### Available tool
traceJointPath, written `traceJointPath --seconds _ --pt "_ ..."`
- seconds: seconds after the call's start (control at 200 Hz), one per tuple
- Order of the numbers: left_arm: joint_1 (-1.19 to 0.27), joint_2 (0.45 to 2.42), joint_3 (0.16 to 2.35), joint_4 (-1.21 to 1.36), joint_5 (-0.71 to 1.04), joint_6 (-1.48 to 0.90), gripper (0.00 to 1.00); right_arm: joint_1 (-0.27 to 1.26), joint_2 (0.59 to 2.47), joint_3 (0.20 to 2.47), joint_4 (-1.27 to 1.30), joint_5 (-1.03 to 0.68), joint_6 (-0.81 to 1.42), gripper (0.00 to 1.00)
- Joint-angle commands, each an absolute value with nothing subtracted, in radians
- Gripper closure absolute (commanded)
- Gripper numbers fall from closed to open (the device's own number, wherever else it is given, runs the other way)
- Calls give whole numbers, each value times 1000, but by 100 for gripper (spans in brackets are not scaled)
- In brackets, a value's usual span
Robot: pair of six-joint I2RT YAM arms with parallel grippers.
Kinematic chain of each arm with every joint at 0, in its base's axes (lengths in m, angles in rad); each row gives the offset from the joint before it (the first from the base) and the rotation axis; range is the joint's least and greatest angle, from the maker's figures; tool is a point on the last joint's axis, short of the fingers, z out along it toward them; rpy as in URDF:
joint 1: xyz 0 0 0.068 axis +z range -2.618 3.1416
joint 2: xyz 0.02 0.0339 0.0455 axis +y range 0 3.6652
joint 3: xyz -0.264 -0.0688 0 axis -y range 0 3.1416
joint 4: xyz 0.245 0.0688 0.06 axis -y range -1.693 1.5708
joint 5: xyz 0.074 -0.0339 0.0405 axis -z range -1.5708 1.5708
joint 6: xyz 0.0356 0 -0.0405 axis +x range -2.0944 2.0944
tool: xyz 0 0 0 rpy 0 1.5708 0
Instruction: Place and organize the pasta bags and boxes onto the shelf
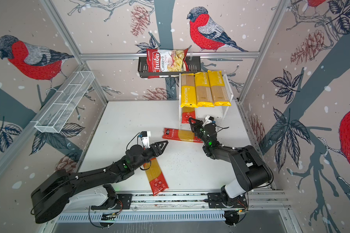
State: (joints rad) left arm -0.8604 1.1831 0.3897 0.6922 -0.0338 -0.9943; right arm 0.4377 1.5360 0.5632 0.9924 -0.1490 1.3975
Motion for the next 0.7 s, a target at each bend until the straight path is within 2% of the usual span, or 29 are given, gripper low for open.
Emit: traceJointPath --seconds 0.0,0.08,0.22,0.335,0.53,0.695 --pt "-864 1178 391 695 -49 -976 41 442 1525 568 1027 -171 1404 81" --pt "-864 1175 390 694 -51 -976 41 442 1520 575 1009 -187 1391 77" --pt "-864 1174 391 693 -51 -974 41 440 1494 570 989 -209 1373 59" --pt "-864 1171 391 689 -52 -971 41 440 1456 549 961 -215 1353 50" --pt "-877 1179 441 610 -74 -904 41 430 1345 488 854 -221 1296 43" --pt "-926 1211 488 562 -133 -804 41 413 1189 439 602 -201 1170 42"
